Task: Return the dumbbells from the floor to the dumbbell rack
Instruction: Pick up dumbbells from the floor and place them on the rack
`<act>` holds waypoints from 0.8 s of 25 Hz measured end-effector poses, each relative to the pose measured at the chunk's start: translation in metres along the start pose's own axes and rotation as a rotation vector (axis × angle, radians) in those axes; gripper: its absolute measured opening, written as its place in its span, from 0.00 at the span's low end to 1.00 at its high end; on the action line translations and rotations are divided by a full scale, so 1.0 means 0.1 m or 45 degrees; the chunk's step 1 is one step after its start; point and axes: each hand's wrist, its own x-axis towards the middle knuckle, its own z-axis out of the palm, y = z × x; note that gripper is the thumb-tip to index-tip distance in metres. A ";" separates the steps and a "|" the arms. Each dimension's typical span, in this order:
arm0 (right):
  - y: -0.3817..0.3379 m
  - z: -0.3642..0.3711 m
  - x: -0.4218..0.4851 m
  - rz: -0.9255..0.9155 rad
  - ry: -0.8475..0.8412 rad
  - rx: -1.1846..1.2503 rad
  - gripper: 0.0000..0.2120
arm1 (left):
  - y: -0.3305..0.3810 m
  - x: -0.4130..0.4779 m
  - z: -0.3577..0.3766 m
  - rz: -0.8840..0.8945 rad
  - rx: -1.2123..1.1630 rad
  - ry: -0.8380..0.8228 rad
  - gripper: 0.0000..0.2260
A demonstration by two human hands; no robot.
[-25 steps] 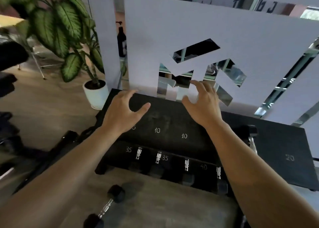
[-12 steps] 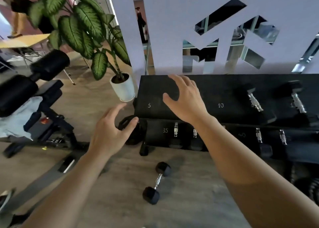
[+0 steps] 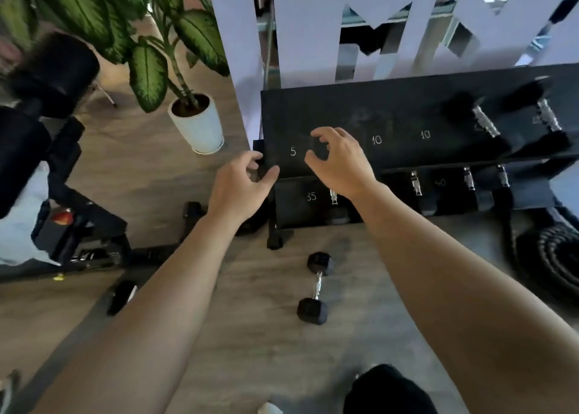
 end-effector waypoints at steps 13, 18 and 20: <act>1.28 0.66 0.06 1.021 0.265 0.355 0.24 | -0.35 1.15 1.38 -0.380 0.040 -0.731 0.19; 1.74 0.83 -0.32 1.493 0.476 0.426 0.23 | -0.38 1.39 2.17 -0.209 0.163 -1.117 0.18; 1.79 0.94 -0.44 1.667 0.673 0.472 0.21 | -0.44 1.47 2.45 -0.060 0.202 -1.240 0.15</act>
